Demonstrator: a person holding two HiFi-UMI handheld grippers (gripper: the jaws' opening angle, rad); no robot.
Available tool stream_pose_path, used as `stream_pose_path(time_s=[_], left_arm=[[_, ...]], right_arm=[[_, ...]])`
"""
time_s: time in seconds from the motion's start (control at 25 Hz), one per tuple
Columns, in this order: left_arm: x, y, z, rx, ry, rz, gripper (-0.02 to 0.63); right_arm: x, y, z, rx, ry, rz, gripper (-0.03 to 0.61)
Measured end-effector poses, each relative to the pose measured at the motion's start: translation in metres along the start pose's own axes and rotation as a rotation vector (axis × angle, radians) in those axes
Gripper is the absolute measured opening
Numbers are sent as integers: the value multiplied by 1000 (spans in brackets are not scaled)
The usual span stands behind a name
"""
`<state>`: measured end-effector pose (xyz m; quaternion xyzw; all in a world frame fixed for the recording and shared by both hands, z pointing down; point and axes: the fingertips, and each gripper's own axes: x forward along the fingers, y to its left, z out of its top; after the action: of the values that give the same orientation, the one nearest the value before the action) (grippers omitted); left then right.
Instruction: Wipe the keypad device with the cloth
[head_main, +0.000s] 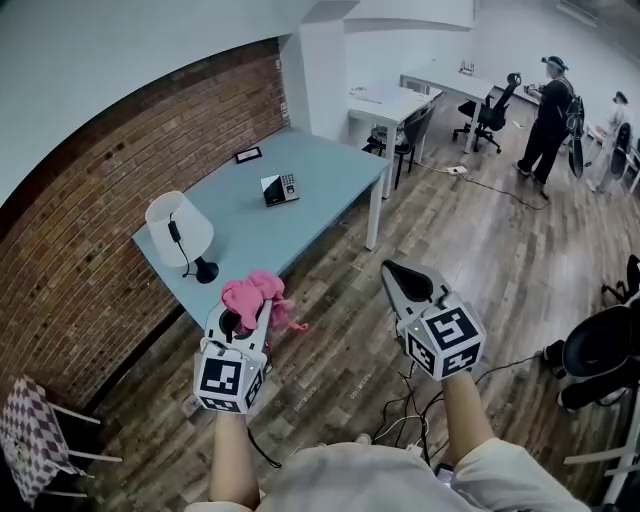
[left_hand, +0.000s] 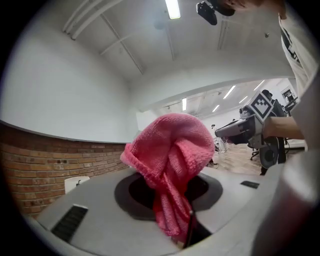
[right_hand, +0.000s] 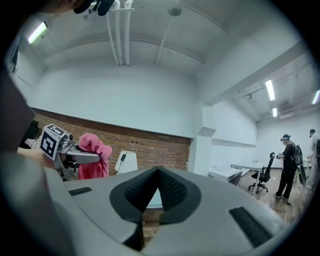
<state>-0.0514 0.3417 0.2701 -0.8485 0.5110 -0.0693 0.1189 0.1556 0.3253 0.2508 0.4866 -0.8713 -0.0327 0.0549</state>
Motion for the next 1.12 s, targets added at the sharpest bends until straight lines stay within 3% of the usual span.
stream_pose_path(time_s=[0.56,0.84,1.12], left_arm=[[31,-17,-19,-15,50,52,140],[64,12,-37,-38,51,62,140],[129,68,-59,-32,53,66,140]], right_arm=[[23,-25,-29,5,46,104,18],[64,-40,-35,36,34,108,18],[147,-62,-37,10,41,105,18]])
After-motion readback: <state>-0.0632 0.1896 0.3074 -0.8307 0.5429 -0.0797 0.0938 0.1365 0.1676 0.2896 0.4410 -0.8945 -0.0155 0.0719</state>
